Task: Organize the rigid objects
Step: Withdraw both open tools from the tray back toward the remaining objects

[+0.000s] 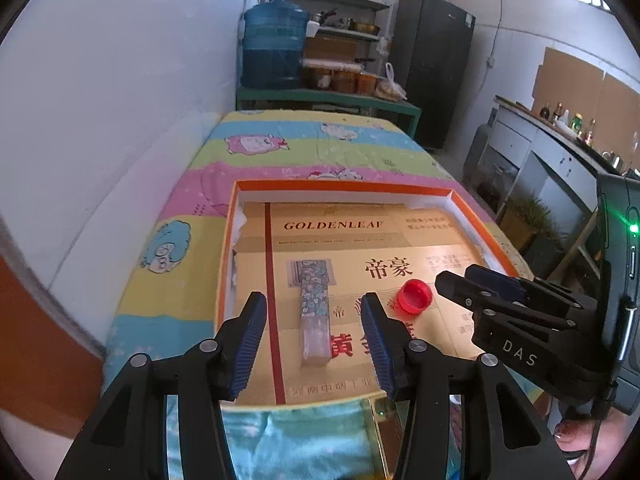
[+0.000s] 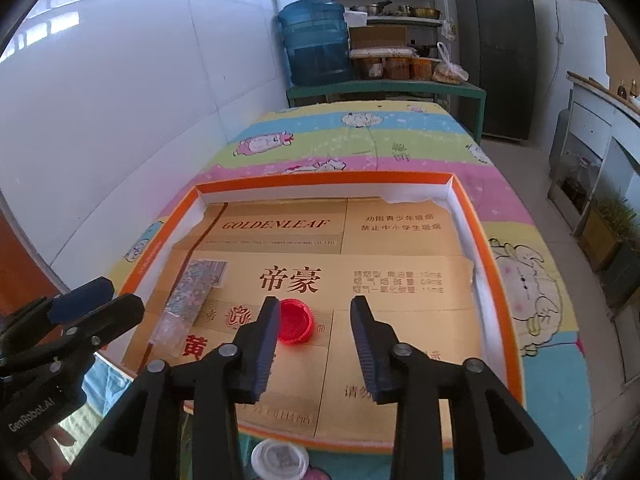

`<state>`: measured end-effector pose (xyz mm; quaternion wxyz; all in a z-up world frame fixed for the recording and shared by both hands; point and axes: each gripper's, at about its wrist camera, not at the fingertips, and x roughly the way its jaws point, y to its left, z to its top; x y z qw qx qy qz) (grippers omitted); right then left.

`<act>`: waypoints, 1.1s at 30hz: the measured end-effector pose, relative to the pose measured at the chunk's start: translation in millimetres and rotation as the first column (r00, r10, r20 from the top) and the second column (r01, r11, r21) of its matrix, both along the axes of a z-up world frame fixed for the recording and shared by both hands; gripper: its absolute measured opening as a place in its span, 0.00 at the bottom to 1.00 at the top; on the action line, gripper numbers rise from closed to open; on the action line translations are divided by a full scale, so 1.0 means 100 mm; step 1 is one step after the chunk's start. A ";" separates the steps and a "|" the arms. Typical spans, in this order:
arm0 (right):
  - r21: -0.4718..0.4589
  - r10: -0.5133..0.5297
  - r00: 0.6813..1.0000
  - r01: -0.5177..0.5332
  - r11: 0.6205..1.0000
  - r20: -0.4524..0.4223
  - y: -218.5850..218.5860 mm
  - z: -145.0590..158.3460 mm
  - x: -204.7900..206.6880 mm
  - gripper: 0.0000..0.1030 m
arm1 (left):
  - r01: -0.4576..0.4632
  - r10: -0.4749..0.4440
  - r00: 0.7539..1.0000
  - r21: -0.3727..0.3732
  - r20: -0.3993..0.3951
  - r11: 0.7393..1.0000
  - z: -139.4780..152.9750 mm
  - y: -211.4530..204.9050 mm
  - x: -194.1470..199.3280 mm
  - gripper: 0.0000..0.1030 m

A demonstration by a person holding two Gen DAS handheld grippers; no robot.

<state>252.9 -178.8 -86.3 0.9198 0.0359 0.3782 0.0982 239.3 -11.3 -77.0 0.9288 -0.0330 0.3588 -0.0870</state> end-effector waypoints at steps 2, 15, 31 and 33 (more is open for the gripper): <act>0.001 -0.001 1.000 0.001 1.000 0.004 0.00 0.05 -0.07 0.40 | -0.003 0.003 1.000 -0.007 0.004 1.000 0.04 0.02 -0.06 0.49; -0.044 -0.011 0.999 0.013 0.999 0.043 0.04 0.35 -0.61 0.40 | -0.008 0.009 0.999 -0.022 0.052 1.000 0.34 0.09 -0.64 0.49; -0.066 0.004 0.997 0.001 0.998 0.072 0.10 0.53 -1.32 0.40 | -0.012 0.011 0.996 0.015 0.084 1.000 0.53 0.11 -1.31 0.49; -0.063 0.002 0.997 0.002 0.998 0.075 0.10 0.53 -1.39 0.40 | -0.011 0.009 0.996 0.014 0.084 1.000 0.53 0.12 -1.37 0.49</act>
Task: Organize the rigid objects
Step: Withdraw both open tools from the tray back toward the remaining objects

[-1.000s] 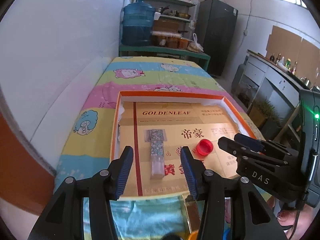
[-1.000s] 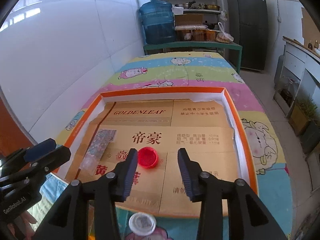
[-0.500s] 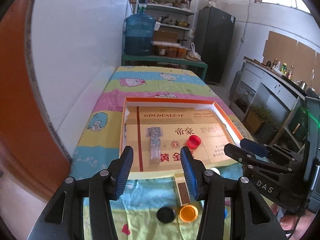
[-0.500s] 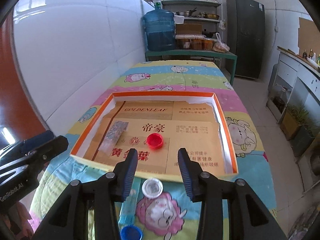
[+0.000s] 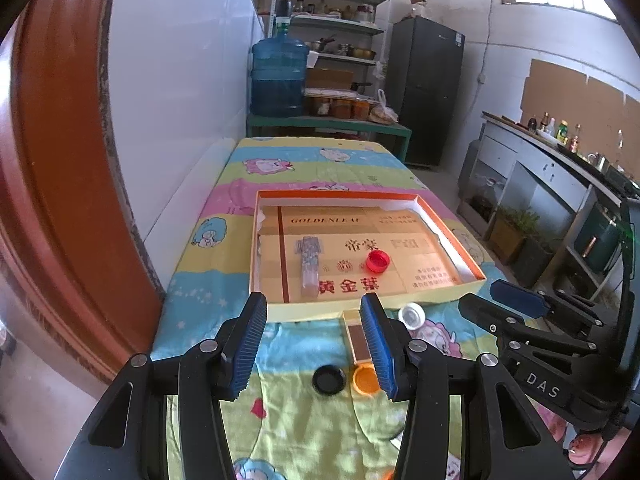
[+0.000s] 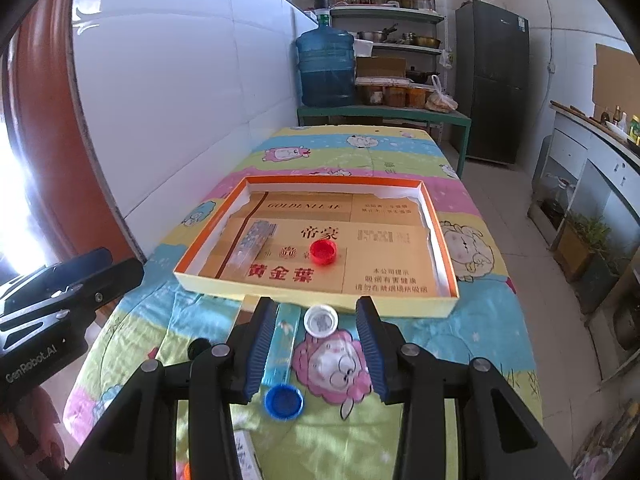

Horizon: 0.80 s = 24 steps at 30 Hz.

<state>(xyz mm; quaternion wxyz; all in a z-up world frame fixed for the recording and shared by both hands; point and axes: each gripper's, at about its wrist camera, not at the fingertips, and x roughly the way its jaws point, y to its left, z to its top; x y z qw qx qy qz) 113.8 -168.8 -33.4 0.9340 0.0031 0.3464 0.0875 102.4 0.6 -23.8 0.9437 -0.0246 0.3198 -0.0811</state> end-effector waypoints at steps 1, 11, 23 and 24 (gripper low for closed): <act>0.002 0.003 1.000 -0.003 1.000 0.002 0.00 0.00 -0.05 0.40 | 0.002 -0.002 1.000 -0.001 0.000 1.000 0.00 0.00 -0.03 0.49; -0.020 0.085 0.996 -0.086 0.996 -0.030 0.10 -0.21 -0.40 0.40 | 0.012 -0.012 1.000 -0.008 -0.011 1.000 -0.11 -0.01 -0.35 0.49; -0.017 0.170 0.980 -0.172 0.985 -0.107 0.13 -0.61 -0.74 0.40 | 0.038 -0.039 0.999 -0.029 -0.028 0.999 -0.35 0.00 -0.60 0.49; -0.015 0.175 0.978 -0.178 0.984 -0.114 0.13 -0.63 -0.76 0.40 | 0.039 -0.040 0.999 -0.029 -0.034 0.999 -0.38 0.00 -0.62 0.49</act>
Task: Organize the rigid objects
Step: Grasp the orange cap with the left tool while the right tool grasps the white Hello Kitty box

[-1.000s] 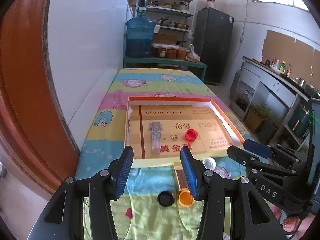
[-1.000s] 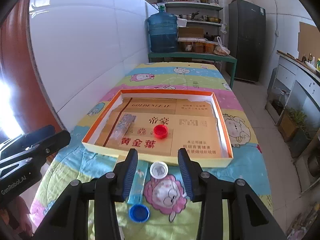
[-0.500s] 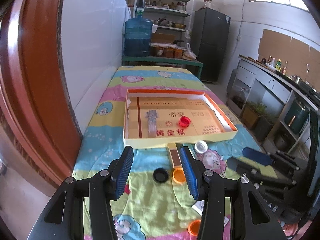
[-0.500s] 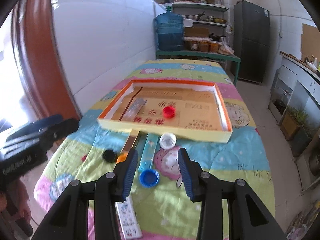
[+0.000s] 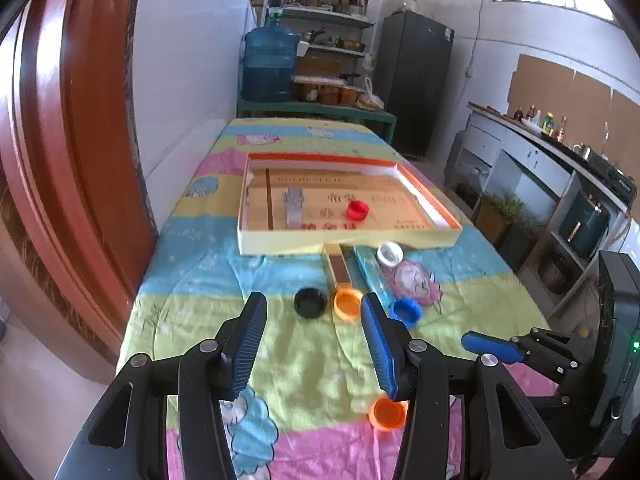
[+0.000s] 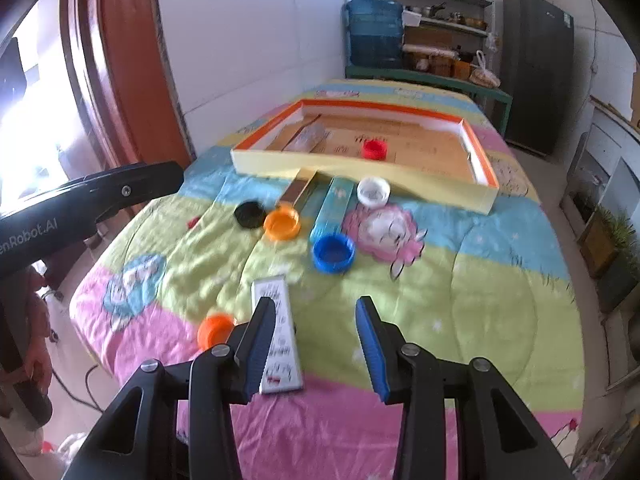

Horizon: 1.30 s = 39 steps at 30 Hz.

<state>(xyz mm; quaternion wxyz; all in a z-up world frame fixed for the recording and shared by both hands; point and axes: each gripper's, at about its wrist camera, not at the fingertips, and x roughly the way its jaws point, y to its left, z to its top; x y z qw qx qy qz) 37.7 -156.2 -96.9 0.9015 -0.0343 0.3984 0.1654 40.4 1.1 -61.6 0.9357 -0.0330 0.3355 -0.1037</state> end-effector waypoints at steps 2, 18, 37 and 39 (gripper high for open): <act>0.002 0.012 1.000 -0.012 1.000 -0.013 0.00 -0.04 -0.05 0.40 | 0.002 -0.002 1.000 -0.003 -0.011 1.000 -0.05 0.00 -0.03 0.49; -0.066 0.081 0.996 -0.084 0.994 -0.047 0.21 -0.24 -0.07 0.40 | 0.023 -0.024 0.999 -0.021 -0.045 1.000 -0.31 0.06 -0.20 0.49; -0.068 0.032 0.999 -0.031 0.997 0.013 0.07 -0.17 -0.03 0.26 | 0.168 -0.171 0.982 -0.044 -0.083 0.985 -0.51 -0.19 -0.29 0.49; -0.058 -0.002 1.000 0.003 0.998 0.018 -0.05 -0.14 -0.05 0.26 | 0.195 -0.198 0.976 -0.039 -0.091 0.980 -0.56 -0.27 -0.30 0.49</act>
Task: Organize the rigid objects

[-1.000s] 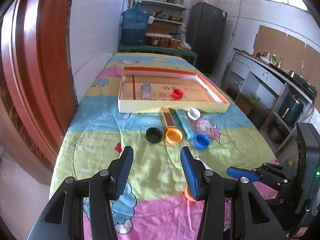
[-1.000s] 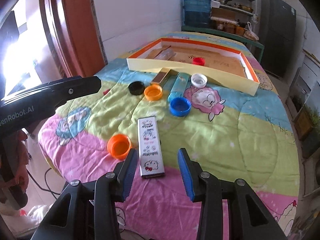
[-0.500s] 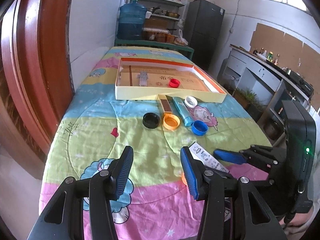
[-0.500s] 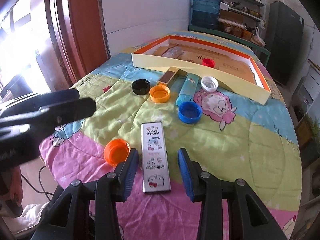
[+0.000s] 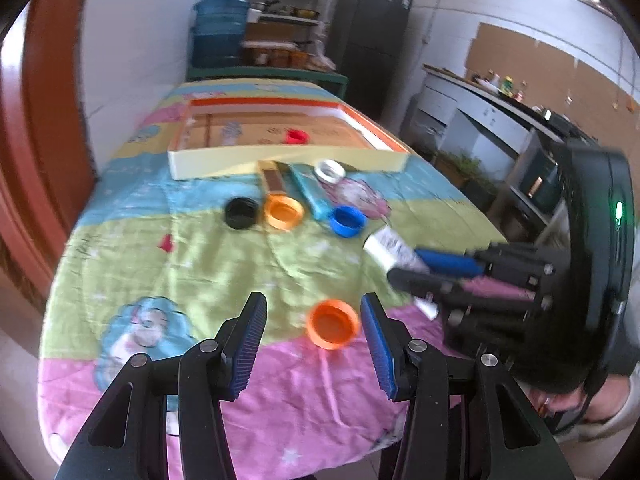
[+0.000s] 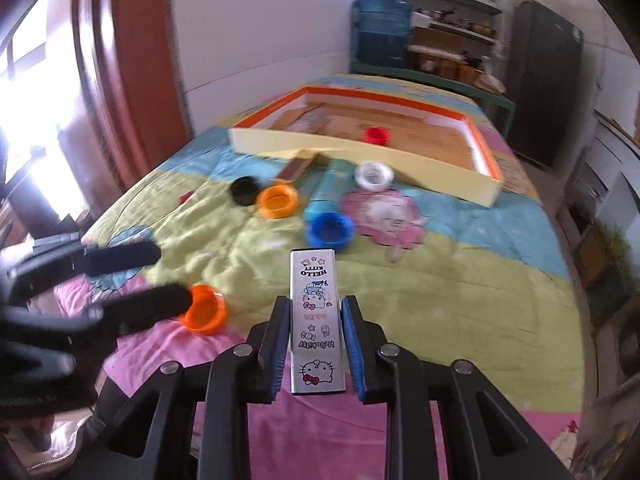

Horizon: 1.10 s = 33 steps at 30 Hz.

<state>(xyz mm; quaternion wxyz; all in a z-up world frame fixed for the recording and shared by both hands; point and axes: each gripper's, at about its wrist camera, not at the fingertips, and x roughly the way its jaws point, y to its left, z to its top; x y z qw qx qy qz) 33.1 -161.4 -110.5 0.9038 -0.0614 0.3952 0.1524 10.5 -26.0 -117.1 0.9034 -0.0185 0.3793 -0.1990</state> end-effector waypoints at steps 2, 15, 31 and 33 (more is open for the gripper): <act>0.007 -0.032 0.999 0.032 0.999 0.003 -0.12 0.03 -0.01 0.26 | 0.017 -0.017 1.000 0.016 0.002 1.000 -0.04 -0.08 -0.02 0.49; 0.027 -0.069 0.998 0.069 0.997 -0.005 -0.21 0.00 -0.05 0.26 | -0.005 0.005 1.000 0.077 0.005 0.997 -0.23 -0.18 0.07 0.49; 0.049 -0.072 0.997 0.074 0.996 -0.029 -0.21 -0.06 0.00 0.26 | 0.013 -0.016 0.999 0.075 0.043 0.997 -0.22 -0.19 0.01 0.30; 0.050 -0.072 0.997 0.074 0.996 -0.027 -0.21 -0.06 0.00 0.26 | 0.007 -0.010 0.999 0.071 0.046 0.997 -0.20 -0.17 0.01 0.30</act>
